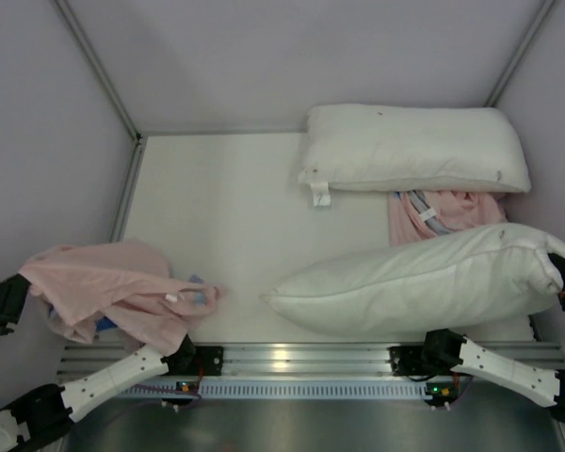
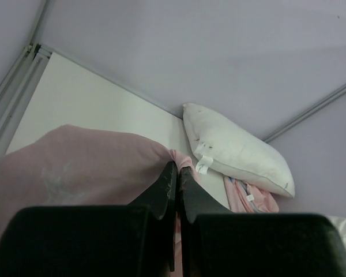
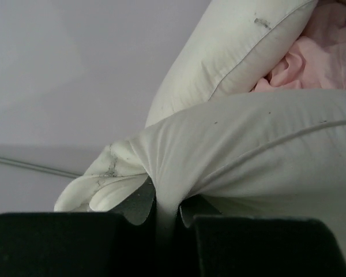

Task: Remove the pillowcase from the pillow

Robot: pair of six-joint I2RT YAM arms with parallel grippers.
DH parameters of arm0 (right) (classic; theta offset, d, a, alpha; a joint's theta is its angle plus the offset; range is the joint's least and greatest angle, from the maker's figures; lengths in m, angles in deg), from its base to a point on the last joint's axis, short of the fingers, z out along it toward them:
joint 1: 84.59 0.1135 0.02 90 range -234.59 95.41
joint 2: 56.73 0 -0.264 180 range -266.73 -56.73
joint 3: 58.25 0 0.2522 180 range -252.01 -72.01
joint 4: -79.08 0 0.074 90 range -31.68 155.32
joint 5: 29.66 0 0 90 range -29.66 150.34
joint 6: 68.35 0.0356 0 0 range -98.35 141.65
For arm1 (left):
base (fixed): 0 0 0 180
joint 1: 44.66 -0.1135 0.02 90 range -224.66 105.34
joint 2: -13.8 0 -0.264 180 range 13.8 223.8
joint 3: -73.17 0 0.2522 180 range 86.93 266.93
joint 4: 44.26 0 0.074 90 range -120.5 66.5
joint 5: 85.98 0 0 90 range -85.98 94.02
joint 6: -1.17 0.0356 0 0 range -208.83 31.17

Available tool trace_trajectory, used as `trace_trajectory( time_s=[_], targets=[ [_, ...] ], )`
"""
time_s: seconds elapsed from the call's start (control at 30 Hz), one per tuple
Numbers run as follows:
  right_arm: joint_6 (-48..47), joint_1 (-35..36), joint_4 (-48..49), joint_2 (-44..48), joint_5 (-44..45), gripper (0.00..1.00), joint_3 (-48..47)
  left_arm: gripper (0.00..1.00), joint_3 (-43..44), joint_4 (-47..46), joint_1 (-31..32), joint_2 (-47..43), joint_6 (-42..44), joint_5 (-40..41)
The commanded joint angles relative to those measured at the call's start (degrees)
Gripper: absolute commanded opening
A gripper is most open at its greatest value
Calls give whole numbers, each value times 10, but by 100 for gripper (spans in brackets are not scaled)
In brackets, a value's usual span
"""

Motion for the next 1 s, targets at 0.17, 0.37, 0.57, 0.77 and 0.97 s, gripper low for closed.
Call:
trace_trajectory(
  time_s=[0.17,0.37,0.57,0.77,0.97],
  targets=[
    [5,16,-33,23,49,0,3,0,-61,-6,1,37,16,-22],
    [20,20,3,-19,5,0,72,0,-206,-96,16,96,31,-155],
    [11,19,93,-24,-59,0,176,0,-359,-214,27,156,12,-222],
    [-8,18,213,-30,-159,0,294,0,-489,-252,27,229,-63,-198],
    [-29,18,339,-85,-236,0,370,0,-539,-298,27,228,-79,-224]
  ],
)
